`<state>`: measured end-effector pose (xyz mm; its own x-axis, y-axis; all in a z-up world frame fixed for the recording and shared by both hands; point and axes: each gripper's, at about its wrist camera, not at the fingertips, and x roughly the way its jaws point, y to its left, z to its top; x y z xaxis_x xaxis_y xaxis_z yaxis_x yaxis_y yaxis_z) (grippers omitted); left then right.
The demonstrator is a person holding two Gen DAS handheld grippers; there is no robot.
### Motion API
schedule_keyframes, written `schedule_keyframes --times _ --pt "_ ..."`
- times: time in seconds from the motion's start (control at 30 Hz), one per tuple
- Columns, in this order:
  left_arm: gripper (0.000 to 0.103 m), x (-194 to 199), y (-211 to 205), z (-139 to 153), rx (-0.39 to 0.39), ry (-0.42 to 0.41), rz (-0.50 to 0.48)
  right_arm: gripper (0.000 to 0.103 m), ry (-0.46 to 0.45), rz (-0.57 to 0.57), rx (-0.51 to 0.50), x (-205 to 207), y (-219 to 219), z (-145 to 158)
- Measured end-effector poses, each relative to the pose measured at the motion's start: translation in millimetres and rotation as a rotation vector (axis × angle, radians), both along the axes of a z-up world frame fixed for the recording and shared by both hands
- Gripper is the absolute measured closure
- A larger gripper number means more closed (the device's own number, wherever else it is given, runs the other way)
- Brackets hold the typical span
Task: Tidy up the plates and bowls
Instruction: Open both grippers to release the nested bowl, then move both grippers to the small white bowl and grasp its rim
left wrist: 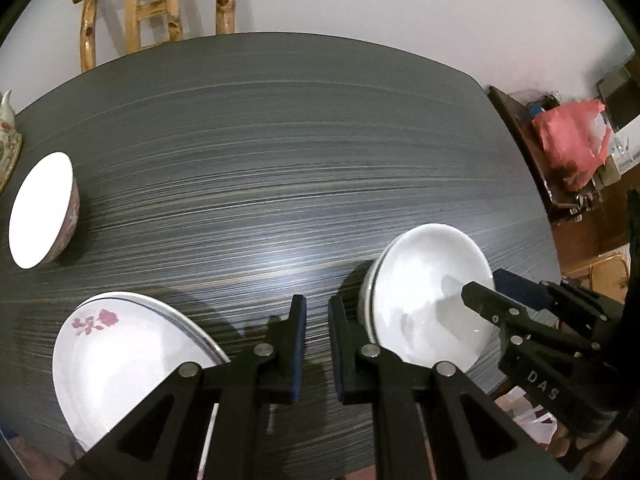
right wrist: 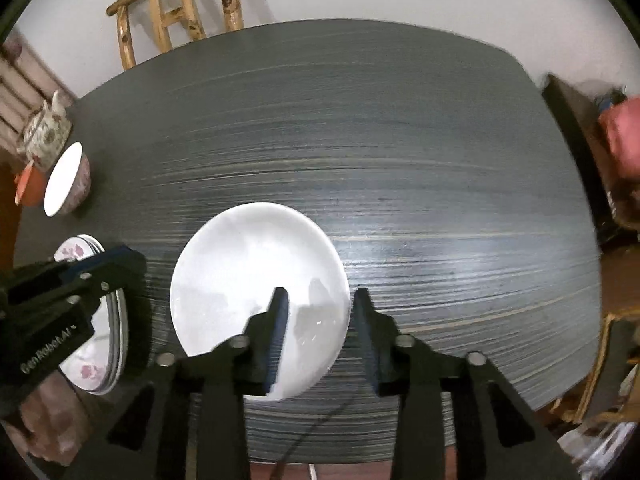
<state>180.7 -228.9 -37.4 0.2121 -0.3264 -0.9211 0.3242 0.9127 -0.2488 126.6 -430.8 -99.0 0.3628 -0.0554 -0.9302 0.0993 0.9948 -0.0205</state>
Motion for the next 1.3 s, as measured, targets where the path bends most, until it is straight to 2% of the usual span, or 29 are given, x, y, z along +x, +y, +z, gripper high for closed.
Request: schedule_keyframes --times 0.33,0.5,0.73,0.9,1.03,1.3 --pt "0.092 -1 34 23 -0.053 -0.04 0.011 0.069 -0.05 -0.033 0.023 -1 8 20" --pt "0.092 2 78 36 -0.063 -0.068 0.033 0.069 -0.1 0.006 0.072 0 32 39" --pt "0.092 21 160 42 -0.032 -0.089 0.166 0.069 -0.121 0.101 0.096 17 88 47" --pt "0.092 36 218 35 -0.036 -0.085 0.261 0.069 -0.11 0.154 0.123 32 127 41" --pt "0.092 45 247 26 -0.049 -0.079 0.298 0.069 -0.097 0.187 0.166 46 160 35" --pt "0.092 66 266 8 -0.105 -0.053 0.313 0.069 -0.094 0.238 0.231 80 210 28"
